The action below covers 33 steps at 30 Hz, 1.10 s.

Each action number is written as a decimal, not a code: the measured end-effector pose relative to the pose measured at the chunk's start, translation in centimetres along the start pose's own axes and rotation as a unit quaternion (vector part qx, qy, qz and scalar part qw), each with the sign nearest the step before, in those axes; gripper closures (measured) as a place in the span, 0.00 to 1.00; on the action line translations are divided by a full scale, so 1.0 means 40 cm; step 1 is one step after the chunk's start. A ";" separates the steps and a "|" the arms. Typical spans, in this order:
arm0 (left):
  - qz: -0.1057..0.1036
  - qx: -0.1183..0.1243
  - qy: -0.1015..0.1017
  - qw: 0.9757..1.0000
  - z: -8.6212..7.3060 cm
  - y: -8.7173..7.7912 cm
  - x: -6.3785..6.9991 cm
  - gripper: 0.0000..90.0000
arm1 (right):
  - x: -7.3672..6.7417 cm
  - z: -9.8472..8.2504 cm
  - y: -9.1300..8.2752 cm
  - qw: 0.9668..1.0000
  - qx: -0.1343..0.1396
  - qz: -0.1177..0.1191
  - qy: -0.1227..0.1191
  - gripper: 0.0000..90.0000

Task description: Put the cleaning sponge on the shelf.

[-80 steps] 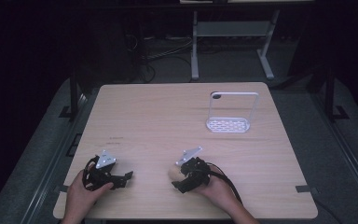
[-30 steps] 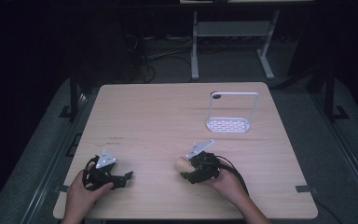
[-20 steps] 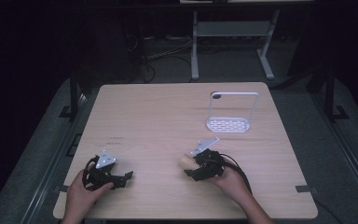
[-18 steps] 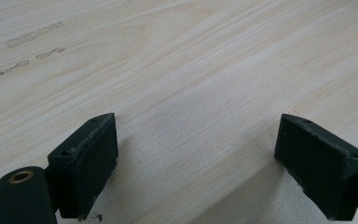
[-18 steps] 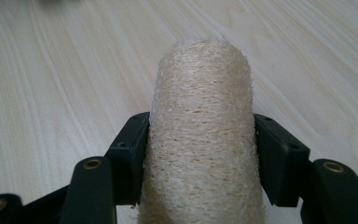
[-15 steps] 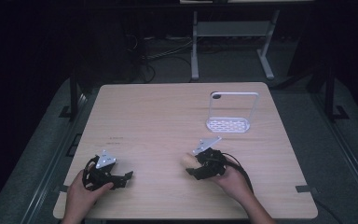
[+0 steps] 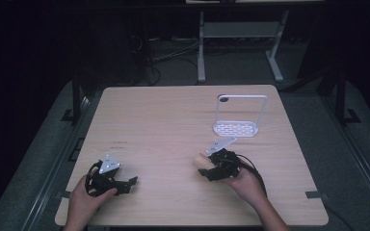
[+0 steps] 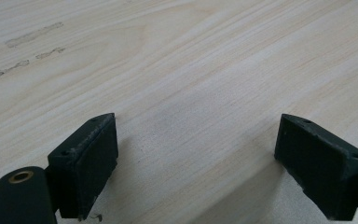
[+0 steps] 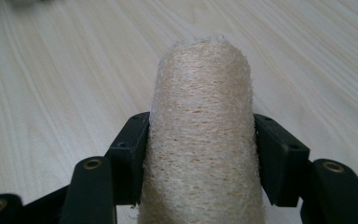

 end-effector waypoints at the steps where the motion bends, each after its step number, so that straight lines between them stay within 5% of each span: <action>1: 0.000 0.000 0.000 1.000 0.000 0.000 0.000 0.14 | 0.000 0.000 0.000 1.000 0.000 0.000 0.000 0.46; 33: 0.000 -0.001 0.001 1.000 0.000 0.000 0.000 0.14 | 0.138 -0.017 -0.040 0.998 0.013 -0.053 0.037 0.46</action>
Point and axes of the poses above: each handheld gripper's, and its own axes: y roughly forward along the jaws, z roughly out of its top, x roughly to its right, the point moved 10 cm from there along y, roughly forward along the jaws, and after that the axes turned 8 degrees about -z, right-handed, at the moved point
